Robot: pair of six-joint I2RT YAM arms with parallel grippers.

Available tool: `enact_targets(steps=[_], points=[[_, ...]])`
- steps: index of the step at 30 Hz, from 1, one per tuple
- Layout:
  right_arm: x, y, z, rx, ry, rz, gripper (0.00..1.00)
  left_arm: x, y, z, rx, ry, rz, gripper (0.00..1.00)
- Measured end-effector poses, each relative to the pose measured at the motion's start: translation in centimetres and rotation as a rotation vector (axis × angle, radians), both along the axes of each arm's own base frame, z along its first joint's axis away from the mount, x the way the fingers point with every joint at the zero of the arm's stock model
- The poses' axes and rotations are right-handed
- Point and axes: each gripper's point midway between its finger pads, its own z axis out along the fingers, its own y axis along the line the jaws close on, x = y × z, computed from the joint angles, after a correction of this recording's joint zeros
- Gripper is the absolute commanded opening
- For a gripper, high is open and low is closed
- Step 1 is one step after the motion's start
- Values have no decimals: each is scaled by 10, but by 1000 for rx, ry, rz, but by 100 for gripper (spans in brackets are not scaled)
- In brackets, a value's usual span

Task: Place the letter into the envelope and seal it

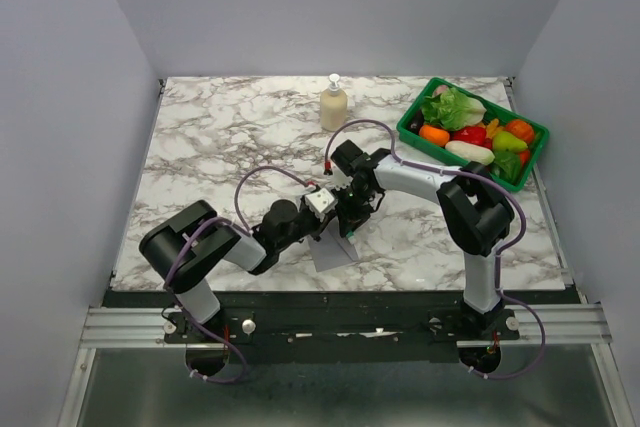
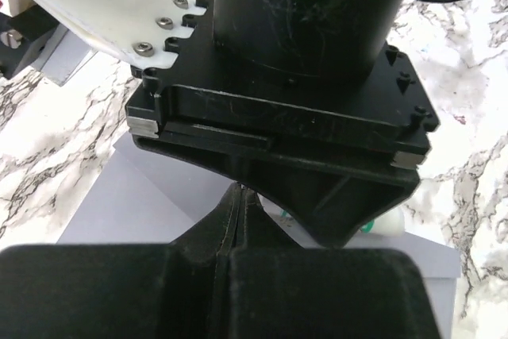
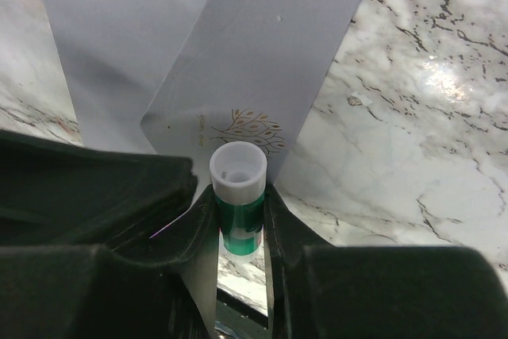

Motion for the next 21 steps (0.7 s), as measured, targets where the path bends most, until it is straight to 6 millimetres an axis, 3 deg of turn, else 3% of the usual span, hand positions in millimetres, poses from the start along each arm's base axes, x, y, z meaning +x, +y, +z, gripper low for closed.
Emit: enact_targets(steps=[5, 9, 21], points=[[0, 0, 0, 0, 0, 0, 1, 0, -1, -15, 19, 38, 4, 0], [0, 0, 0, 0, 0, -1, 1, -5, 6, -39, 48, 88, 17, 0], [1, 0, 6, 6, -17, -18, 1, 3, 10, -40, -35, 132, 119, 0]])
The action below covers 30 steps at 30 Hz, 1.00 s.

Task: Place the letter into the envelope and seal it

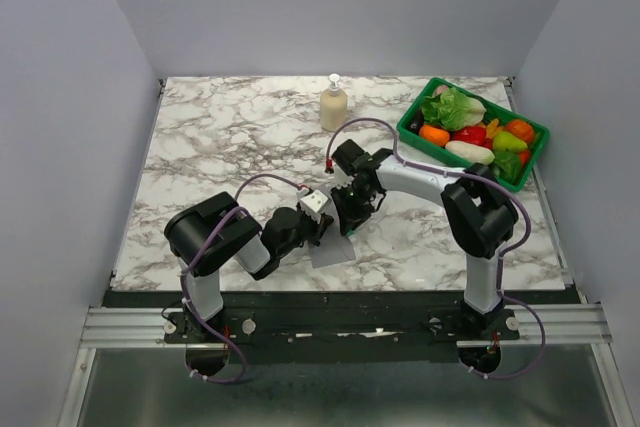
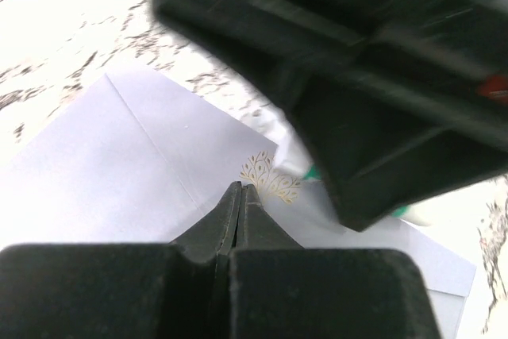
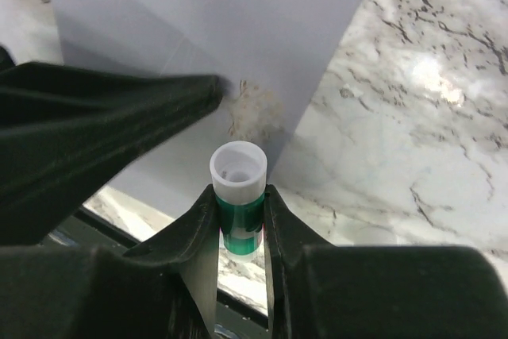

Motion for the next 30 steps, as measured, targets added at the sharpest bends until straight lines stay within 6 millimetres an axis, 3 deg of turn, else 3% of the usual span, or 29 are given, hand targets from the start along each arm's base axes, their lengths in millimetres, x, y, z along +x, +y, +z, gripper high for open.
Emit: enact_targets(steps=[8, 10, 20, 24, 30], points=[[6, 12, 40, 102, -73, -35, 1, 8, 6, 0, -46, 49, 100, 0], [6, 14, 42, 116, -71, -38, 1, 9, 6, 1, -54, 60, 112, 0], [-14, 34, 19, 179, 33, -31, 1, 13, 7, 1, -82, 101, 162, 0], [-20, 31, -2, 149, 78, -42, 1, 13, 9, 1, -82, 107, 172, 0], [-21, 31, -4, 144, 91, -58, 1, 13, 10, 1, -82, 113, 180, 0]])
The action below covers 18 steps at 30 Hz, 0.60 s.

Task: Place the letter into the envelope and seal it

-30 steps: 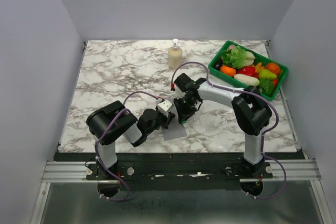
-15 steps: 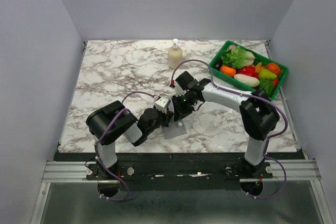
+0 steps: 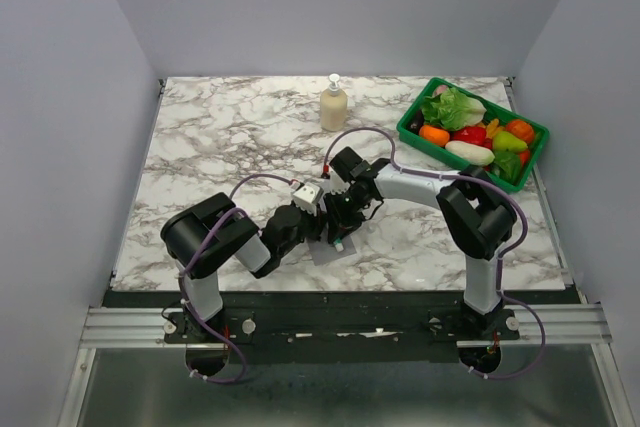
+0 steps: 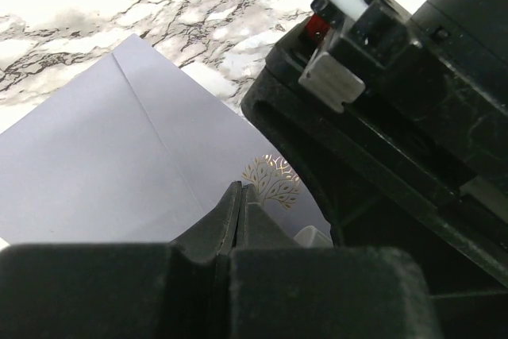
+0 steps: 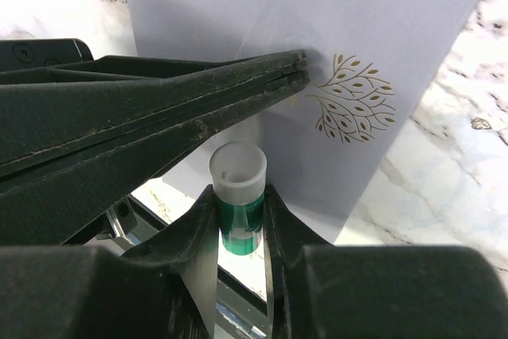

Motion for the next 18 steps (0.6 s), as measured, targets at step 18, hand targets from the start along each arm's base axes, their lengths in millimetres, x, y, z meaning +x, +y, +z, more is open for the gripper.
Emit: enact_targets(steps=[18], points=[[2, -10, -2, -43, -31, -49, 1, -13, 10, -1, -1, 39, 14, 0]])
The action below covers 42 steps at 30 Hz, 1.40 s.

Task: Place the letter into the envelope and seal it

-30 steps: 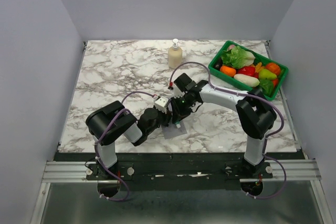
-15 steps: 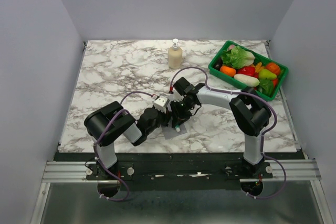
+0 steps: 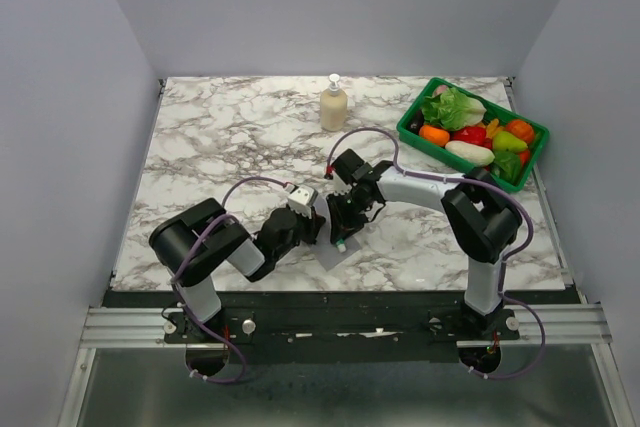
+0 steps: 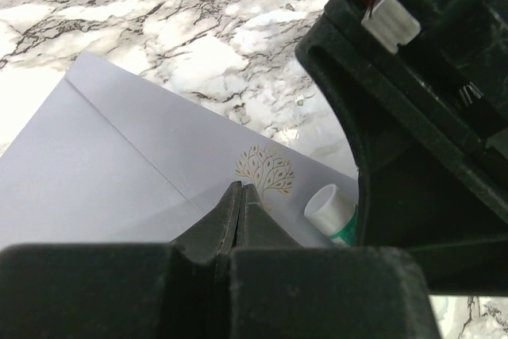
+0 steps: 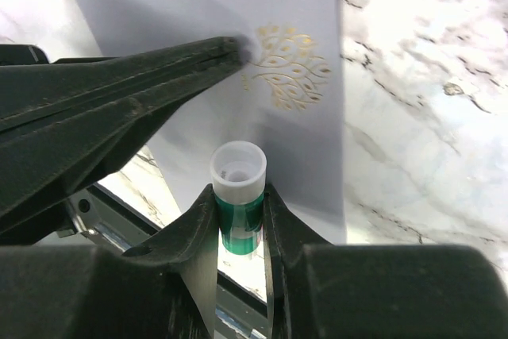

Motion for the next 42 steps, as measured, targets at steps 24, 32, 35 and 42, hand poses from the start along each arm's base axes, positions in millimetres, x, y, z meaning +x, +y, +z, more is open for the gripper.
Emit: enact_targets(steps=[24, 32, 35, 42], points=[[4, -8, -1, -21, -7, -24, 1, -29, -15, 0, 38, 12, -65, 0], [4, -9, -1, -19, -10, -24, 1, 4, 19, 0, 47, 2, 49, 0], [4, -9, 0, -19, -12, -25, 1, 6, 20, 0, 54, -4, 46, 0], [5, -10, -1, -27, -19, -28, 1, 0, 8, 0, 53, -8, 5, 0]])
